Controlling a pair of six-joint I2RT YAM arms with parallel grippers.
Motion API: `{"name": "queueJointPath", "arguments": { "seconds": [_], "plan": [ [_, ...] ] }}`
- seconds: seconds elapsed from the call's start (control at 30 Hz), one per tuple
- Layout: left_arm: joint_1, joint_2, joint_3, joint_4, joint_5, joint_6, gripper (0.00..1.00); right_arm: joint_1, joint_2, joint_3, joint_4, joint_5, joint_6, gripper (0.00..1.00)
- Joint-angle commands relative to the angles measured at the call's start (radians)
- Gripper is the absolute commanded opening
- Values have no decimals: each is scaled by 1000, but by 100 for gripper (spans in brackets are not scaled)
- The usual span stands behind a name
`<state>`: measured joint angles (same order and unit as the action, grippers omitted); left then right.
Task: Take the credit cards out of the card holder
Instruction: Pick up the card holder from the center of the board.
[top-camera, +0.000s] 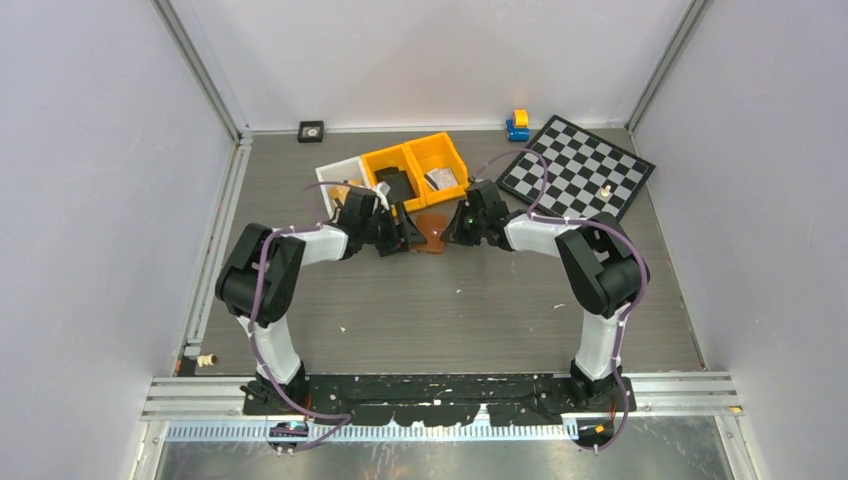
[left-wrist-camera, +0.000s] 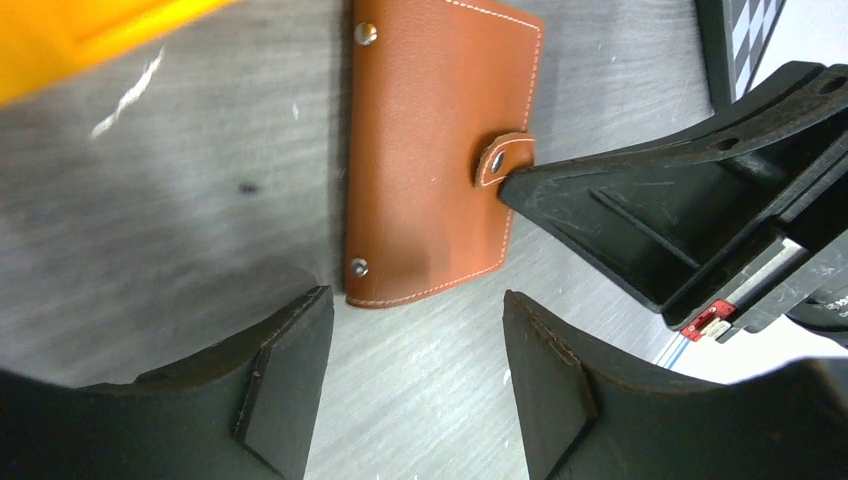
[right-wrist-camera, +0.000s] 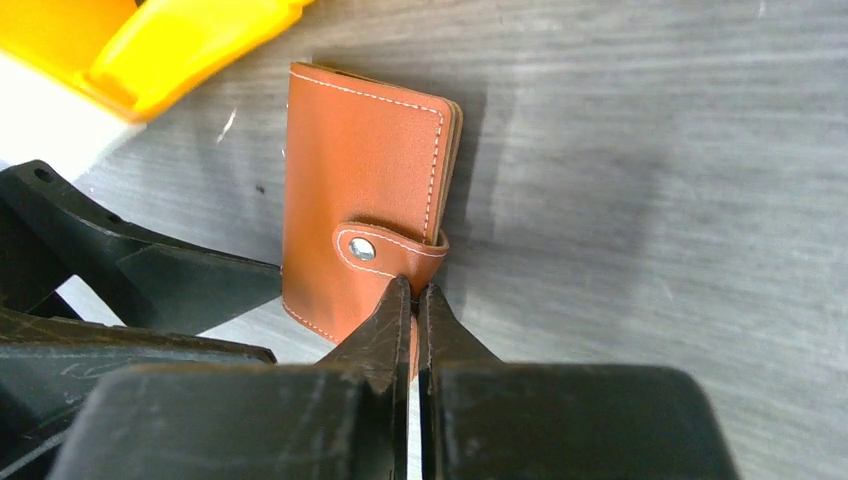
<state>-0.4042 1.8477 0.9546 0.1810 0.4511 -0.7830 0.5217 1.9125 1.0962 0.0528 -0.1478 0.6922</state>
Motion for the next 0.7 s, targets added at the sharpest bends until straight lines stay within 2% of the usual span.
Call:
{"name": "queueJointPath", "arguments": {
  "seconds": [0.0, 0.27, 0.37, 0.5, 0.6, 0.67],
  "plan": [
    [-3, -135, -53, -51, -62, 18, 65, 4, -106, -49, -18, -33, -1, 1],
    [-2, -384, -139, -120, -248, 73, 68, 4, -284, -130, 3, -44, 0, 1],
    [-2, -451, -192, -91, -259, 52, 75, 4, -364, -157, 8, -42, -2, 1],
    [9, -503, -218, -77, -262, -14, 99, 4, -474, -203, 22, -16, -10, 0],
    [16, -519, -211, -129, -232, -49, 100, 4, -526, -240, 55, -13, 1, 0],
    [17, -536, -239, -83, -226, -61, 100, 4, -548, -260, 85, -22, 12, 0]
  ]
}}
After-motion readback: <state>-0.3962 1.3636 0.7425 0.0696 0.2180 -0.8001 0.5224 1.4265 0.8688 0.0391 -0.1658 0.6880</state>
